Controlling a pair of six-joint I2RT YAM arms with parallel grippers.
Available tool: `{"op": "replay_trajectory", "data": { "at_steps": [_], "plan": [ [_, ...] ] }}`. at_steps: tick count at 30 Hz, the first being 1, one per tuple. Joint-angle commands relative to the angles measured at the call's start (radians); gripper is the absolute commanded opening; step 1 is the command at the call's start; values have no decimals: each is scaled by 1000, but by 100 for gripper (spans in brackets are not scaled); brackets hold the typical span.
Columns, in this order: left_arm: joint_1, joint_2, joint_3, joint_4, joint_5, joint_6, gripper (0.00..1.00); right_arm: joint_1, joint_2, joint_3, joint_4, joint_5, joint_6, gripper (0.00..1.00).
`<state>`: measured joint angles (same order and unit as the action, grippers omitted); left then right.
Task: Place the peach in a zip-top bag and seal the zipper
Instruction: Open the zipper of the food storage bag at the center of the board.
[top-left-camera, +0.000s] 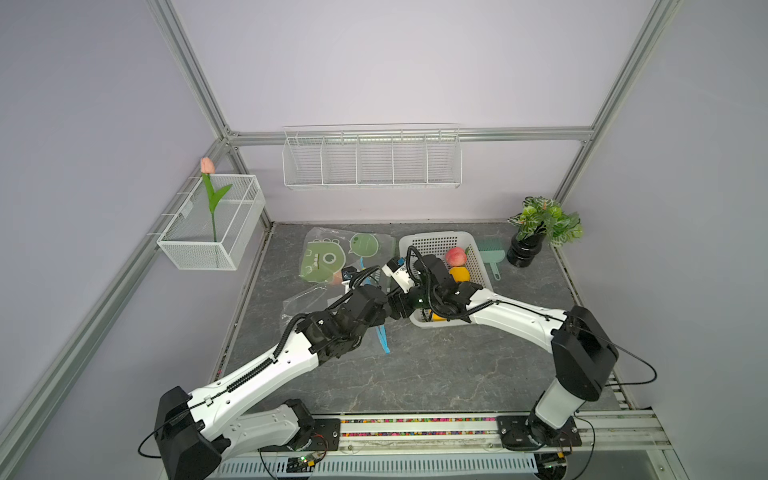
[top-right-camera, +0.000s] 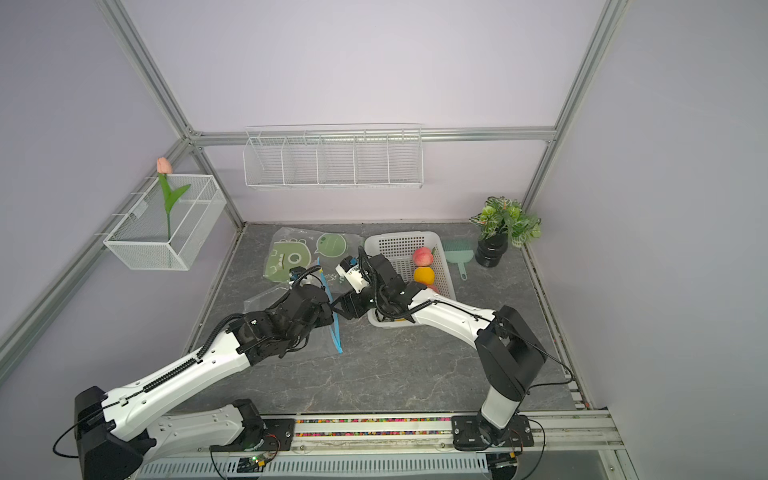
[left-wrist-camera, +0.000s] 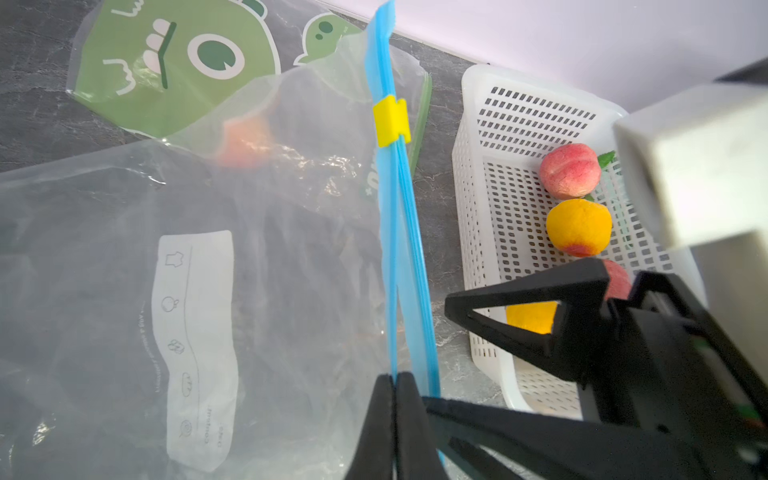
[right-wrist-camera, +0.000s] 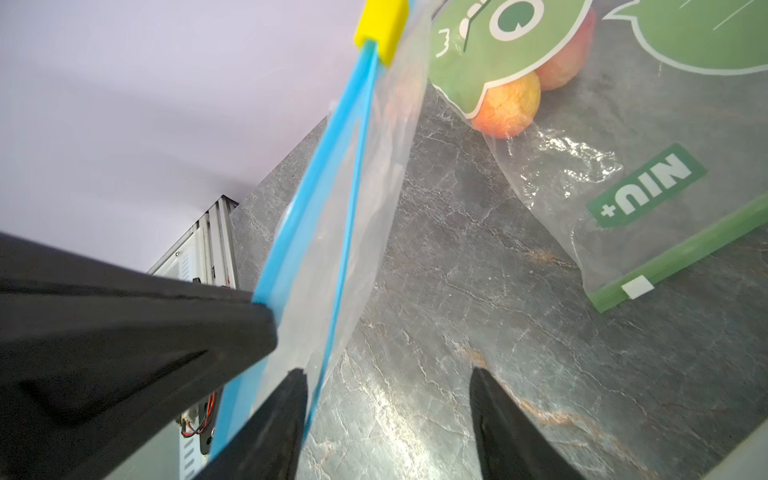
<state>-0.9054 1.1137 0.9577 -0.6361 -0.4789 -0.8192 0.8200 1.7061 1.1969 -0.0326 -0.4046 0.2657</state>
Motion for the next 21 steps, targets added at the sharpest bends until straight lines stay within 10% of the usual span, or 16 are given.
{"op": "replay_trajectory", "data": {
  "at_steps": [1,21],
  "plan": [
    [9,-17,20,18,17,-17,0,5,22,5,-19,29,22,64],
    [64,32,181,-152,166,133,0,6,59,41,-148,387,169,35]
  ]
}}
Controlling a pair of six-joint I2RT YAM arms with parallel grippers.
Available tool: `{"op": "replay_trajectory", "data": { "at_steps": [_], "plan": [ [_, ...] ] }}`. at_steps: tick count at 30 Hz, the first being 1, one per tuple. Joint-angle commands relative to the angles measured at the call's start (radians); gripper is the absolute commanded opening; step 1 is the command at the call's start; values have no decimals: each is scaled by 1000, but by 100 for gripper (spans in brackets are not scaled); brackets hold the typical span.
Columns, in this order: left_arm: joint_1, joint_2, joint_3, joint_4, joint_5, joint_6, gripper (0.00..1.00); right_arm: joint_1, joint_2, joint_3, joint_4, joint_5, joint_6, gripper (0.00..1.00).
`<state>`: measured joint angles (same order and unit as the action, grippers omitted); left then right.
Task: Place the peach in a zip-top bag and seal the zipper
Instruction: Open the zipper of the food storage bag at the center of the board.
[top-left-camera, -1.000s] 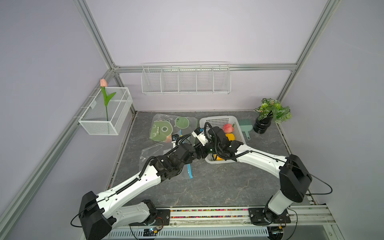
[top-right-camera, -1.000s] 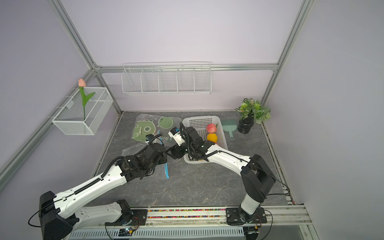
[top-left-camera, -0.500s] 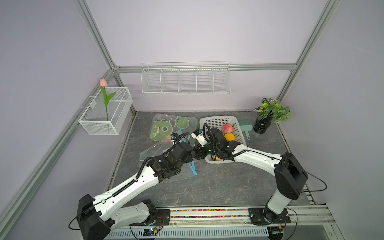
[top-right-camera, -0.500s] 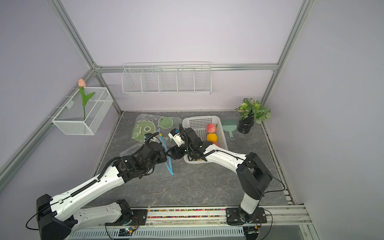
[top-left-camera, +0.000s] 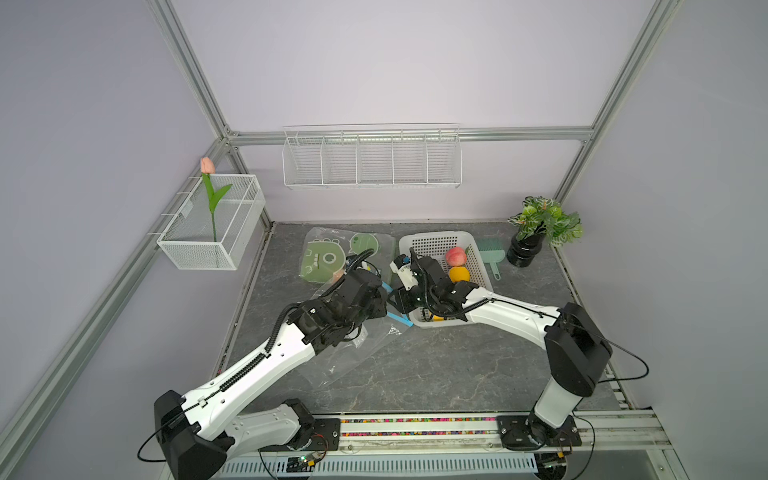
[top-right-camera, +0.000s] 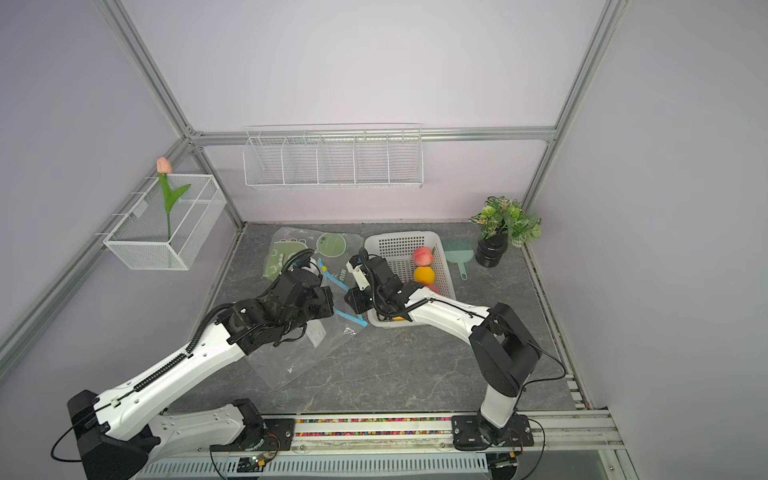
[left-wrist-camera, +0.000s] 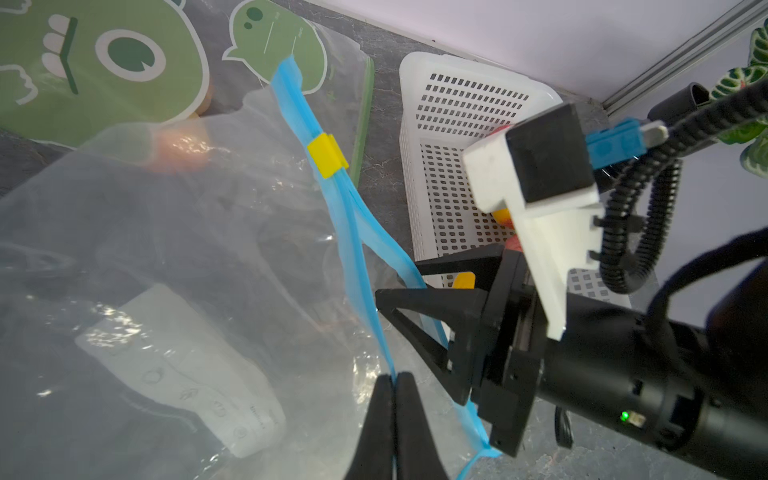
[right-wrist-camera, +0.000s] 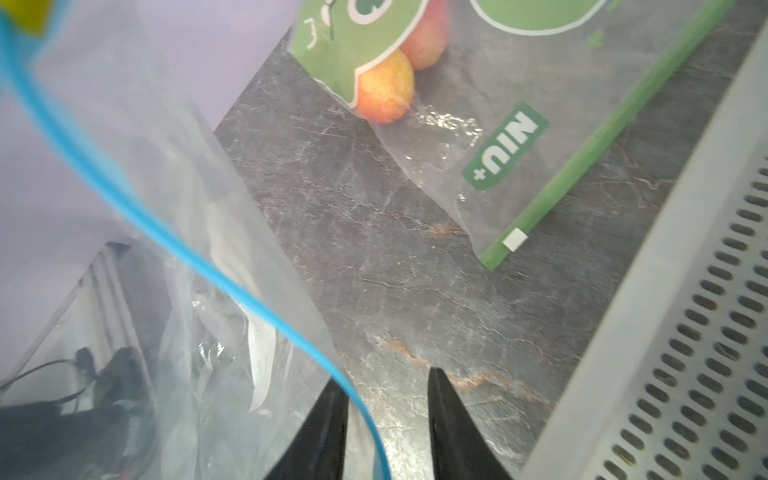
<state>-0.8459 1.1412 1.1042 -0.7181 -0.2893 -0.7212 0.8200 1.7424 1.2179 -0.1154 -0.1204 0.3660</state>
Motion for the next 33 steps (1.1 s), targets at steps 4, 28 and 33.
{"op": "replay_trajectory", "data": {
  "at_steps": [4,28,33],
  "plan": [
    [5,-3,52,-96,-46,68,0,5,29,27,-88,114,84,35],
    [4,-43,96,-100,100,290,0,5,86,200,-154,102,-5,39],
    [4,-38,135,-161,31,301,0,5,91,195,-182,189,70,33]
  ]
}}
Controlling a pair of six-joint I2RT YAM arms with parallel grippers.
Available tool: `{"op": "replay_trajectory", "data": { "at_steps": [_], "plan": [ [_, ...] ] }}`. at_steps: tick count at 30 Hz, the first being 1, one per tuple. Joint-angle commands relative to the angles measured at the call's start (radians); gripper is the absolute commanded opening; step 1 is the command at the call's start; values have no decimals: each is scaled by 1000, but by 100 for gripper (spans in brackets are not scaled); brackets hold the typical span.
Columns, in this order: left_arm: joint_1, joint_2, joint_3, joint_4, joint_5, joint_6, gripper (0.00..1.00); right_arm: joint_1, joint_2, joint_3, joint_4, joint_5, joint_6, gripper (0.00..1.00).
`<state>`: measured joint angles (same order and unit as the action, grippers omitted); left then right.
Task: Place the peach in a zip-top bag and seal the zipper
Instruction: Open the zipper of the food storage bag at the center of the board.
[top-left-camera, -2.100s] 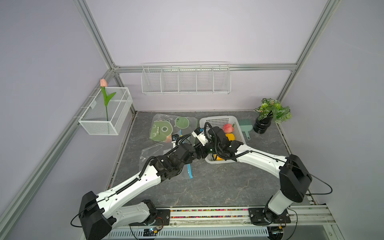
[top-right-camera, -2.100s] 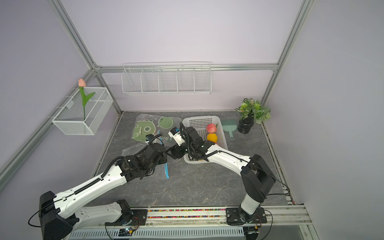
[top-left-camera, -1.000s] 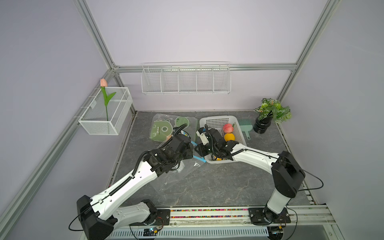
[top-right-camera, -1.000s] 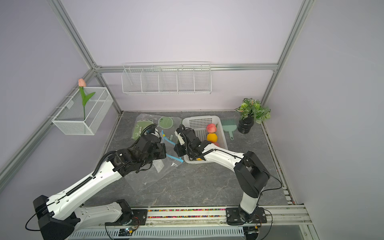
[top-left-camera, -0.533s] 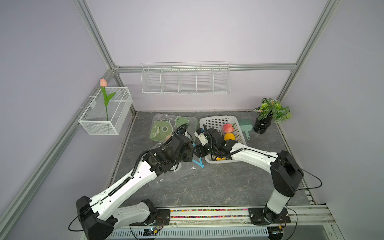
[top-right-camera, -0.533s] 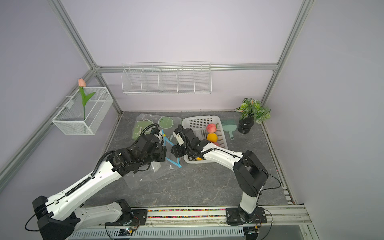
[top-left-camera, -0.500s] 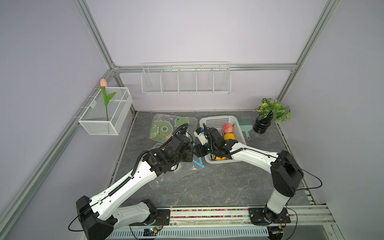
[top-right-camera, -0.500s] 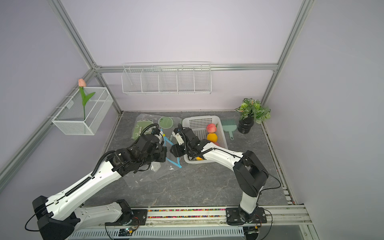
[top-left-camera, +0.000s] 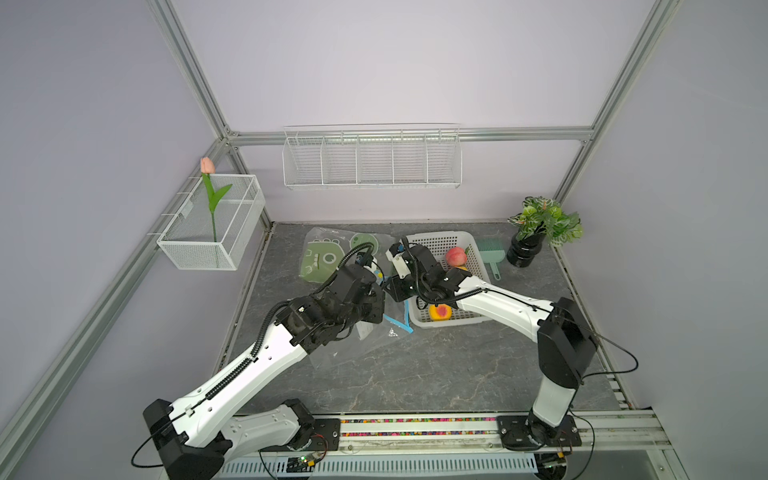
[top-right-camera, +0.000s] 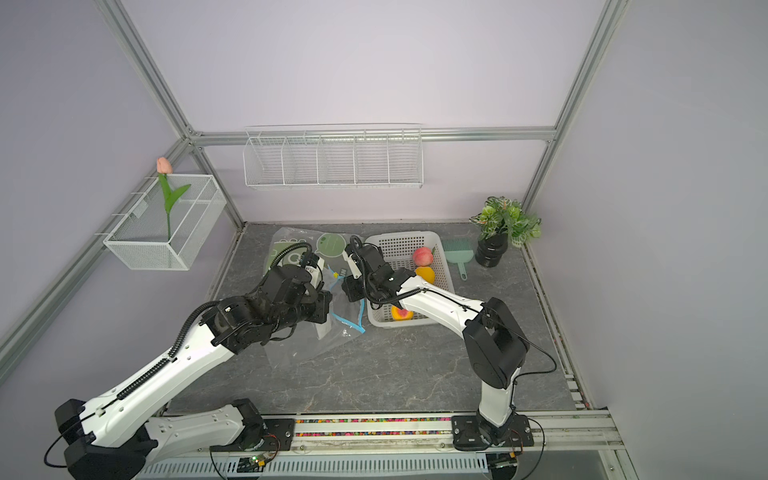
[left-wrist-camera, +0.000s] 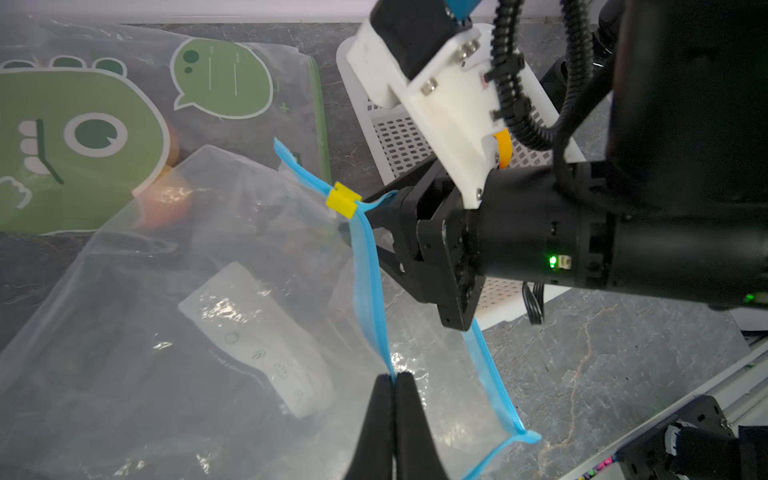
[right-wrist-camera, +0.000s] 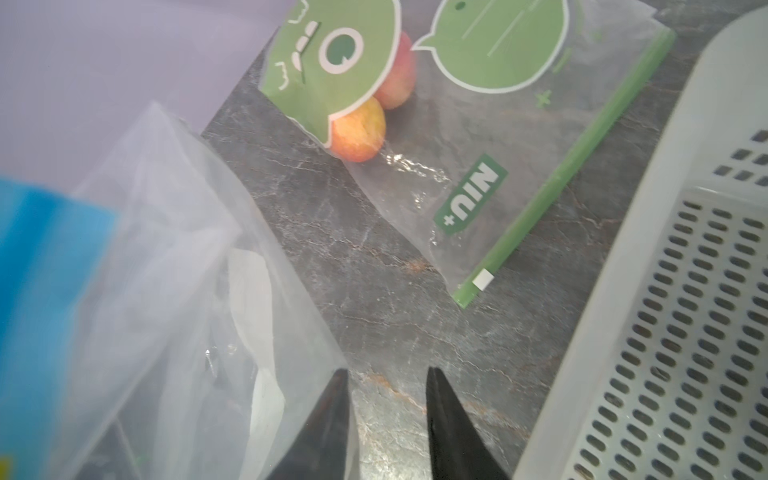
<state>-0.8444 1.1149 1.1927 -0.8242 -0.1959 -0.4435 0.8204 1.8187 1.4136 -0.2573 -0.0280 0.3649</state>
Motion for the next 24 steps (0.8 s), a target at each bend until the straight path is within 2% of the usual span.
{"op": "replay_trajectory", "data": {
  "at_steps": [1,7,14,20,24],
  "plan": [
    [3,-10,53,-64,-72,28,0,6,16,0,-42,104,80,33],
    [3,-7,86,-130,-152,42,0,5,13,-7,-46,106,121,31],
    [3,-5,38,-54,-79,57,0,7,-19,-74,88,-13,207,26],
    [2,27,-16,2,-9,54,17,22,-60,-145,228,-40,323,13],
    [2,49,-50,40,37,54,27,42,-67,-162,279,-30,359,8]
  ]
}}
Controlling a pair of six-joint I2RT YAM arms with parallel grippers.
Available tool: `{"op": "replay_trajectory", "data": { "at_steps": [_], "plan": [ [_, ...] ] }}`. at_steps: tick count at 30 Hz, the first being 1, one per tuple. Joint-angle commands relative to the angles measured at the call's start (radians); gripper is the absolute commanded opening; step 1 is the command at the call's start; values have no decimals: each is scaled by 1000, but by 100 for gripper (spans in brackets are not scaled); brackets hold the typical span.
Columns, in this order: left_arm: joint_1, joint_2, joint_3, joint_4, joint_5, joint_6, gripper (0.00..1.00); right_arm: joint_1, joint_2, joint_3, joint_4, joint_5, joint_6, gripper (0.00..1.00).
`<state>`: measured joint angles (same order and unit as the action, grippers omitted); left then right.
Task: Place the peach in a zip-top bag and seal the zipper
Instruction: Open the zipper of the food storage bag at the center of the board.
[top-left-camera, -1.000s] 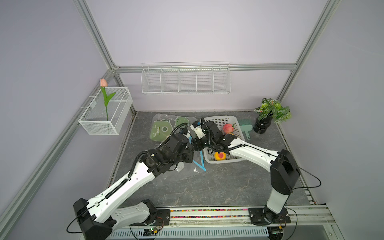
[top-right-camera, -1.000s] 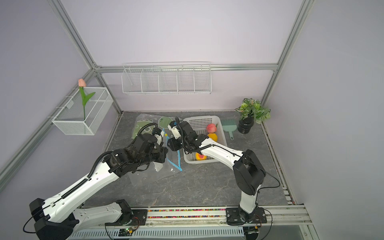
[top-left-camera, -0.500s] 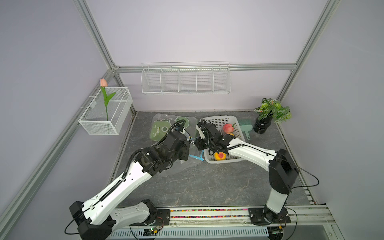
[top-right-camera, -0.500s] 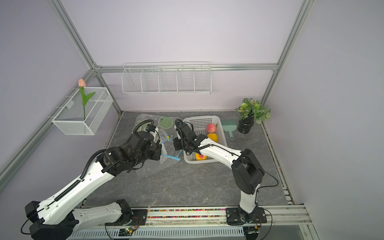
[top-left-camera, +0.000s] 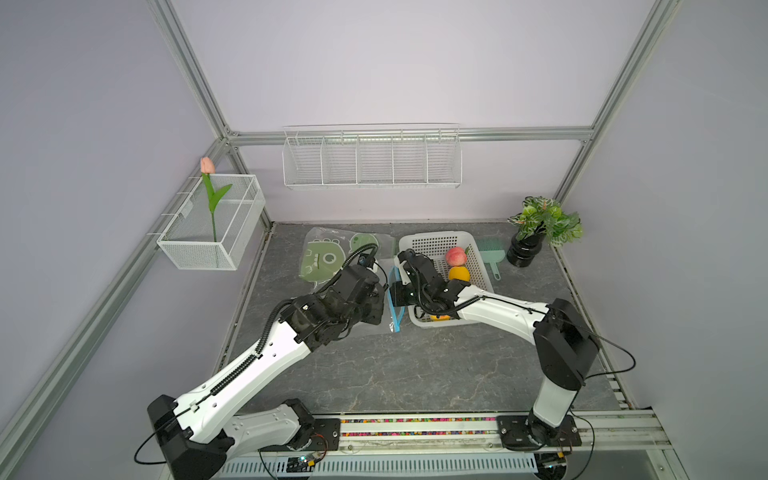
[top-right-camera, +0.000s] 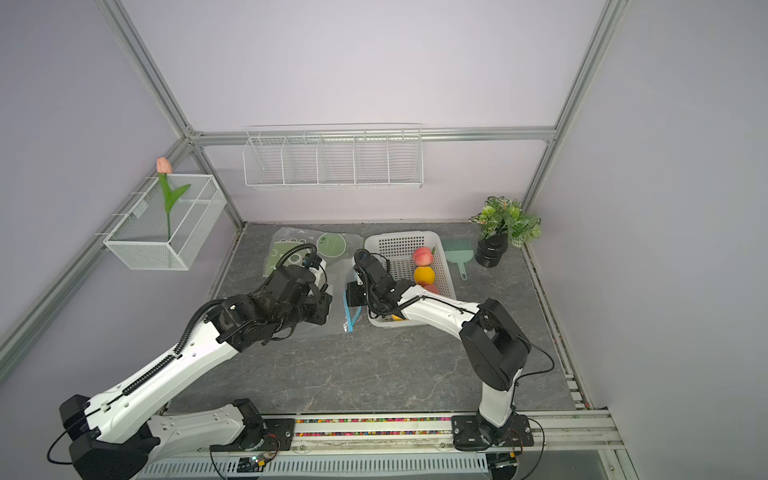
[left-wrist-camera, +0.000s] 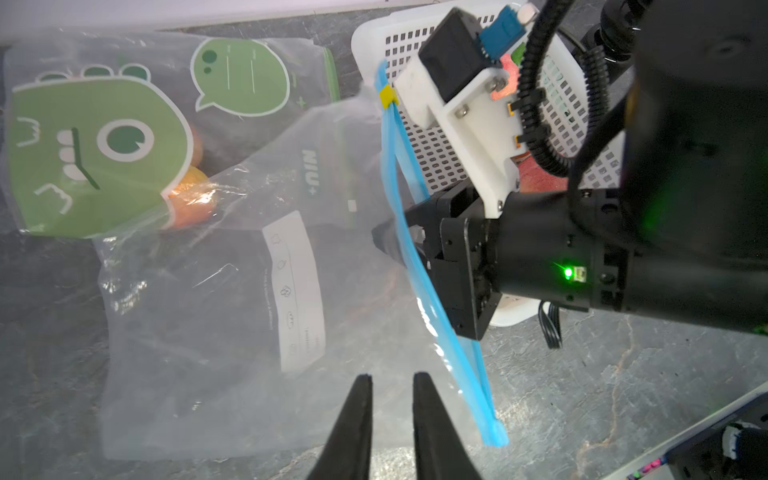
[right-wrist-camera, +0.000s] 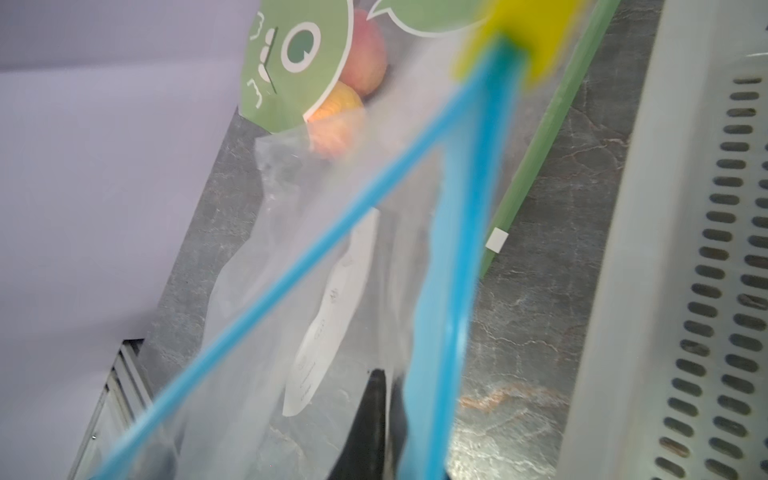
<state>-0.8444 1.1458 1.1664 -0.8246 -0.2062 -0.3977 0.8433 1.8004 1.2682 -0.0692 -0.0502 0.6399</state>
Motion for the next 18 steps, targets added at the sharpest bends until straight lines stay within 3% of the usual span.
{"op": "replay_trajectory", "data": {
  "at_steps": [1,7,14,15,18],
  "plan": [
    [3,23,-29,46,53,7,30,23,-49,-14,92,-5,86,8],
    [2,34,-53,64,62,-16,46,36,-41,-12,100,-2,98,8],
    [3,38,-86,97,46,-24,46,37,-47,-15,110,-7,106,7],
    [3,40,-86,91,15,-44,45,38,-46,-15,112,-13,106,7],
    [2,31,-85,84,-51,-98,27,37,-39,-9,108,-23,104,7]
  ]
}}
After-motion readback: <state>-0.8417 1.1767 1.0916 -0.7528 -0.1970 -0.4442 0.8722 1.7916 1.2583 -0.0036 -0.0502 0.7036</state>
